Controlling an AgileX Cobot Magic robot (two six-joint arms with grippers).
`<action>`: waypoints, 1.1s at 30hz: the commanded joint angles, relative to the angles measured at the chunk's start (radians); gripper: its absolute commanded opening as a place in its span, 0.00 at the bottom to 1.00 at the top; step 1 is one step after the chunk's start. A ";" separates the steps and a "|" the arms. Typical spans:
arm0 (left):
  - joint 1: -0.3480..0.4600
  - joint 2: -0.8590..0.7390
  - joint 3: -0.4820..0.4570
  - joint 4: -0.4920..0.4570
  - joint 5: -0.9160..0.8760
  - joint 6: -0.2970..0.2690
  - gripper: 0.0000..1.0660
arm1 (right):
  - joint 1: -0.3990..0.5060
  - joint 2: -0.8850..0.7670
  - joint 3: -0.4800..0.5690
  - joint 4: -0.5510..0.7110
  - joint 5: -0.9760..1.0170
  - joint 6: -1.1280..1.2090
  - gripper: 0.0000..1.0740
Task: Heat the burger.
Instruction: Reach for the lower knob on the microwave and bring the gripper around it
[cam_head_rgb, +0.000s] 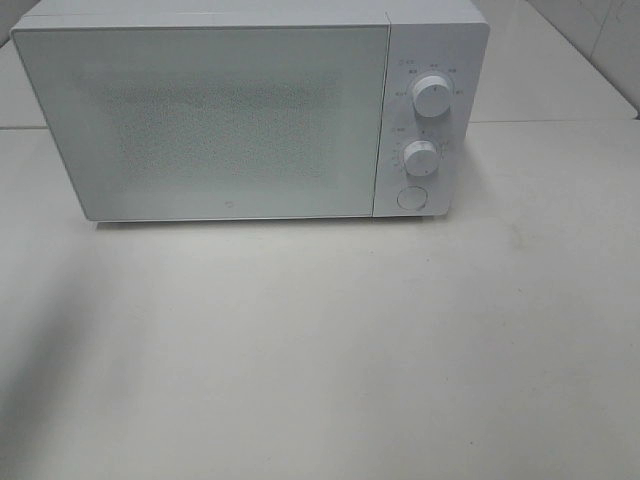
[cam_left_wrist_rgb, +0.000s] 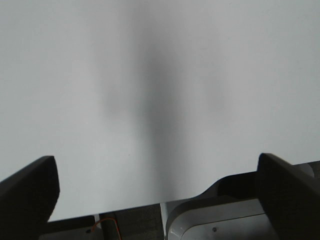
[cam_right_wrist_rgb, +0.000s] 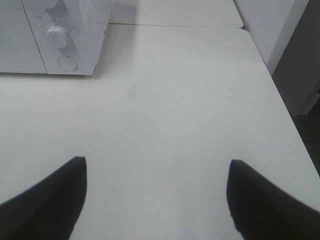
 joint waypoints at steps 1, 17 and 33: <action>0.058 -0.058 0.073 -0.014 0.024 0.017 0.94 | -0.004 -0.028 0.003 -0.007 -0.012 -0.007 0.70; 0.130 -0.572 0.454 -0.015 -0.071 0.017 0.94 | -0.004 -0.028 0.003 -0.007 -0.012 -0.007 0.70; 0.130 -1.048 0.531 -0.038 -0.141 0.013 0.94 | -0.004 -0.028 0.003 -0.007 -0.012 -0.007 0.70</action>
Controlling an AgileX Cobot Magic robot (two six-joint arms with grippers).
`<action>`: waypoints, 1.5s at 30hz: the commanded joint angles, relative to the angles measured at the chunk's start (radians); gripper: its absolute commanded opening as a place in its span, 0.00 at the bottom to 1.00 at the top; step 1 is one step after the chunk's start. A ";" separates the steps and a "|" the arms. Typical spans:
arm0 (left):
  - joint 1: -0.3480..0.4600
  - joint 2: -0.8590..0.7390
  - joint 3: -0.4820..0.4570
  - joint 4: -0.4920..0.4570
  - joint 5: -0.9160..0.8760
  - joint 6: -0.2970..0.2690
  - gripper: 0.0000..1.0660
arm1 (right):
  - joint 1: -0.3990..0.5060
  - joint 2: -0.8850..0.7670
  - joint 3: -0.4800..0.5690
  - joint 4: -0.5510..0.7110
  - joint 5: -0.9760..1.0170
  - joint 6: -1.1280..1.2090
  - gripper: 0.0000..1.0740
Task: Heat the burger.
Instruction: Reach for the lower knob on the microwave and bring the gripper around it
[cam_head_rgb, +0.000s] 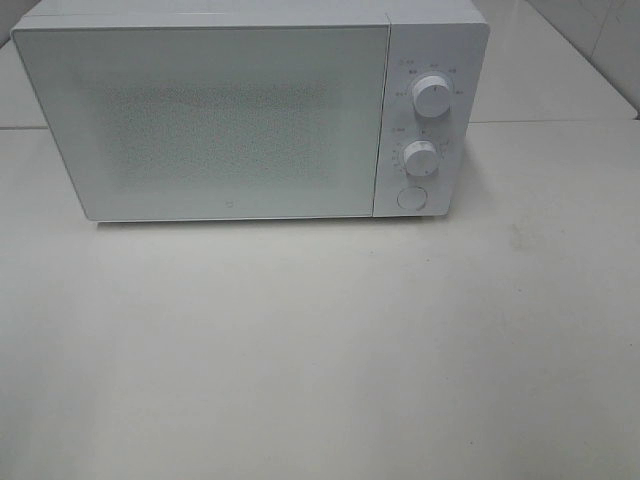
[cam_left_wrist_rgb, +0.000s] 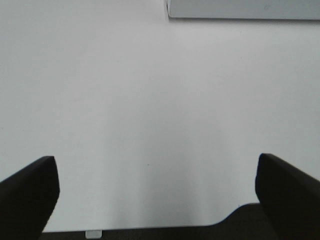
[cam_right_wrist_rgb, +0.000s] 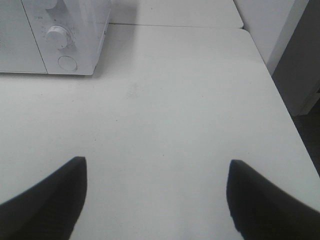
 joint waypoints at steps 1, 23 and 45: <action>-0.001 -0.099 0.003 -0.053 -0.015 0.000 0.94 | -0.004 -0.028 0.003 -0.007 -0.012 -0.007 0.70; 0.065 -0.265 0.003 -0.065 -0.018 0.000 0.94 | -0.004 -0.027 0.003 -0.007 -0.012 -0.007 0.70; 0.065 -0.261 0.003 -0.065 -0.018 0.000 0.94 | -0.004 -0.027 0.003 -0.001 -0.012 -0.002 0.70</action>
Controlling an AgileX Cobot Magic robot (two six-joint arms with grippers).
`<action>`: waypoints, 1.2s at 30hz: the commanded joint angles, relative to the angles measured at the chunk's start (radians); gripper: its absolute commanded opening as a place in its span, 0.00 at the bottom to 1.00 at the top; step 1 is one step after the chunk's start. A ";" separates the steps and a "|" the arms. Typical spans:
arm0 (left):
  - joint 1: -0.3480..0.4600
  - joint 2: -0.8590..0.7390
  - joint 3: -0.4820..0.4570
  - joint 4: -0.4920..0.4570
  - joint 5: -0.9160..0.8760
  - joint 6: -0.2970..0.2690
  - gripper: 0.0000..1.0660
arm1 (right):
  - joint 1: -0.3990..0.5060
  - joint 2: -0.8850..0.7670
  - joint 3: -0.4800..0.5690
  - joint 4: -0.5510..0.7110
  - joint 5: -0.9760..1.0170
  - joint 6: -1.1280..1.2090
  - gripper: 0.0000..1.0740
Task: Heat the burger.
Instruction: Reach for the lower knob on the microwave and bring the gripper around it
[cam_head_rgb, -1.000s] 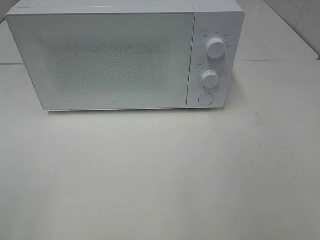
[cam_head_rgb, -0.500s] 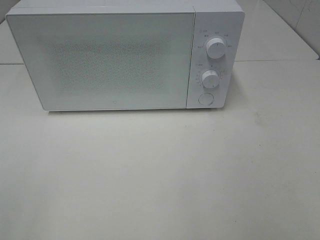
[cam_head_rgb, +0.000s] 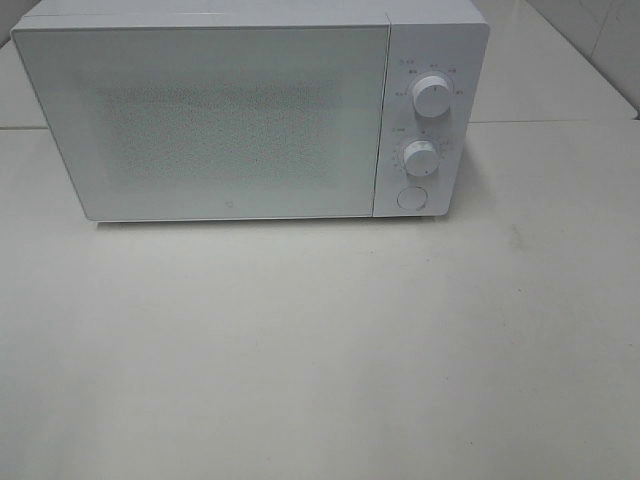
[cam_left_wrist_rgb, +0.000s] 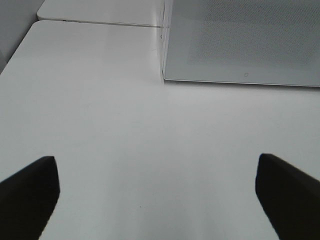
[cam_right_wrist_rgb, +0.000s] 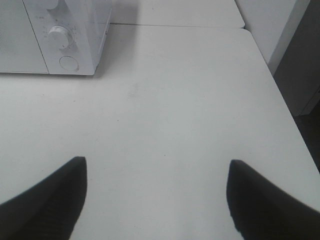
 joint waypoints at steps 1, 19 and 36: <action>0.004 -0.019 0.001 -0.010 -0.011 0.001 0.94 | -0.004 -0.027 0.003 -0.005 -0.012 -0.002 0.70; 0.004 -0.019 0.001 -0.010 -0.011 0.001 0.94 | -0.004 0.276 -0.075 -0.020 -0.336 0.013 0.70; 0.004 -0.019 0.001 -0.010 -0.011 0.001 0.94 | -0.004 0.639 -0.074 -0.013 -0.744 0.024 0.70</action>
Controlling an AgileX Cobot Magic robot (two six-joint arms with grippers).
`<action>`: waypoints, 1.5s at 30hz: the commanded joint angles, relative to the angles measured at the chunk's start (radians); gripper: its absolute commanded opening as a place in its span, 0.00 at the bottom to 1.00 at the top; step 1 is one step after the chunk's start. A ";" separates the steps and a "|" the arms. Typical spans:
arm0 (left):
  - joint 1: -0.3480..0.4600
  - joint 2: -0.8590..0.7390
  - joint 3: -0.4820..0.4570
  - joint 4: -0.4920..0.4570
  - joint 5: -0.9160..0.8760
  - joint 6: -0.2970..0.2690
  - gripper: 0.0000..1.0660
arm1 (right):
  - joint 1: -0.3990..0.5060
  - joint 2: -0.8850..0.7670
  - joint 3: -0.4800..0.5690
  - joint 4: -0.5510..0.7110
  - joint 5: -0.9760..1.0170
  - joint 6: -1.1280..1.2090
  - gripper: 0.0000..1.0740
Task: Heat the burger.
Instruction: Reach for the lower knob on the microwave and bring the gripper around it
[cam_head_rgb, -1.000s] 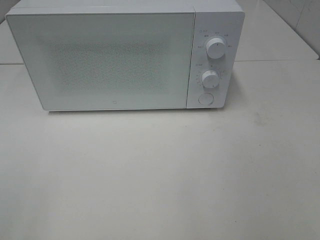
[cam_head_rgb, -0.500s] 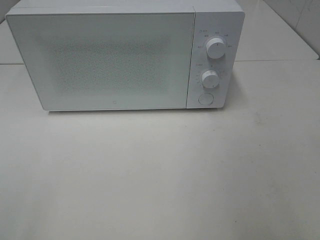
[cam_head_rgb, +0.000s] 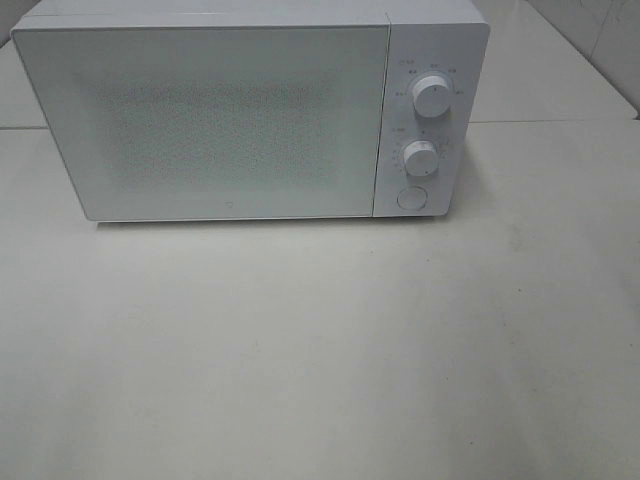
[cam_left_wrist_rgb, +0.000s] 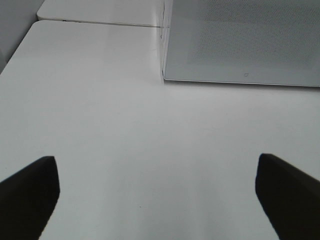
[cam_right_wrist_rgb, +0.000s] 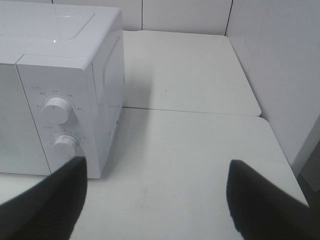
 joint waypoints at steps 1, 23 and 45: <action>0.004 -0.019 0.001 -0.010 -0.011 0.001 0.94 | -0.004 0.071 -0.005 0.002 -0.073 0.006 0.70; 0.004 -0.019 0.001 -0.010 -0.011 0.001 0.94 | -0.004 0.506 0.158 0.002 -0.737 0.019 0.69; 0.004 -0.019 0.001 -0.010 -0.011 0.001 0.94 | 0.330 0.814 0.292 0.528 -1.237 -0.353 0.69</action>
